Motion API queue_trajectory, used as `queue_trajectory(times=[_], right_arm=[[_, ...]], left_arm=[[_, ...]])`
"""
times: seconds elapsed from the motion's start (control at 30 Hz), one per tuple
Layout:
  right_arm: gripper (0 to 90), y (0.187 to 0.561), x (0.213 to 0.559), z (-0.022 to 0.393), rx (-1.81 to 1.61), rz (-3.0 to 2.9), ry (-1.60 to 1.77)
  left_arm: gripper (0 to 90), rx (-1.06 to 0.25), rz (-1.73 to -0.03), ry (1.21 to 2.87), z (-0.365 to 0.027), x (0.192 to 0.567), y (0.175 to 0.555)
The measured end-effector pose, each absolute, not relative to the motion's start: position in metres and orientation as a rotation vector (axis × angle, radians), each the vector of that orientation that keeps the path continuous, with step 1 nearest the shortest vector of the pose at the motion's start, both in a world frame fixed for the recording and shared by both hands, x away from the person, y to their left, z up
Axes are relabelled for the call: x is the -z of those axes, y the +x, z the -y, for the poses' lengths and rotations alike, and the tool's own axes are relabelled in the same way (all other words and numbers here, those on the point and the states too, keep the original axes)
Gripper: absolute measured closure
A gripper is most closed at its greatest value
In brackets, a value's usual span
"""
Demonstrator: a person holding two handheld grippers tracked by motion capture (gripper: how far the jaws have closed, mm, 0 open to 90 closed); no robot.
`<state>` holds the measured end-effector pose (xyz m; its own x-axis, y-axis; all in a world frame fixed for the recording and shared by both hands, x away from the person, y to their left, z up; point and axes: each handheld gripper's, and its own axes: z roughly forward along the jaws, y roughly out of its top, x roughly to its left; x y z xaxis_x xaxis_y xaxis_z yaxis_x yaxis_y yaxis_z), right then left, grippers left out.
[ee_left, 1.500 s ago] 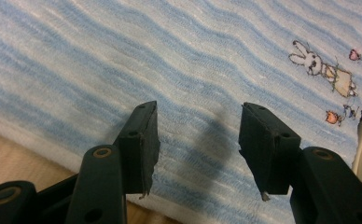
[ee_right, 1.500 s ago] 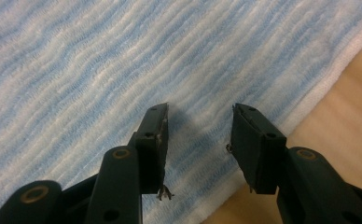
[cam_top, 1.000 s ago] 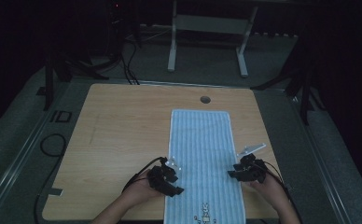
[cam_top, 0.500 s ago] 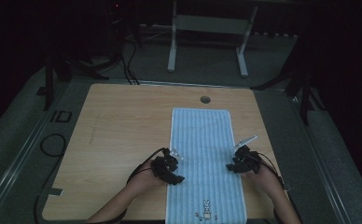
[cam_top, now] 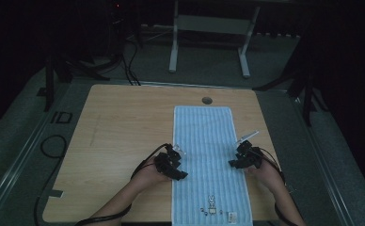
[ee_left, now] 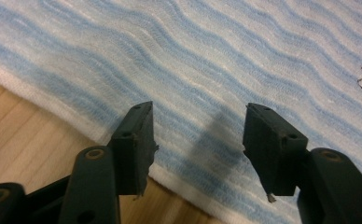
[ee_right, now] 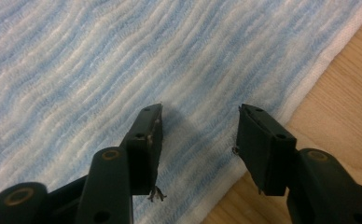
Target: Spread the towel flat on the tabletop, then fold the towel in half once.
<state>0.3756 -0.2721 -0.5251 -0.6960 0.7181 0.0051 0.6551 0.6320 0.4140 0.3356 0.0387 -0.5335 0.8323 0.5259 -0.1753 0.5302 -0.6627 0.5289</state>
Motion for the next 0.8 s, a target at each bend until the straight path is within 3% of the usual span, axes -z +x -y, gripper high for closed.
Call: queue_trajectory(times=[0.4,0.8], right_arm=[[48.0,0.395,0.502,0.288,-0.638,-2.636,1.196],[46.0,0.464,0.498,0.294,-0.636,-2.539,1.385]], left_arm=[[39.7,-0.136,-0.935,2.398,-0.070,0.504,0.360],[37.1,-0.194,-1.088,2.406,-0.064,0.511,0.416]])
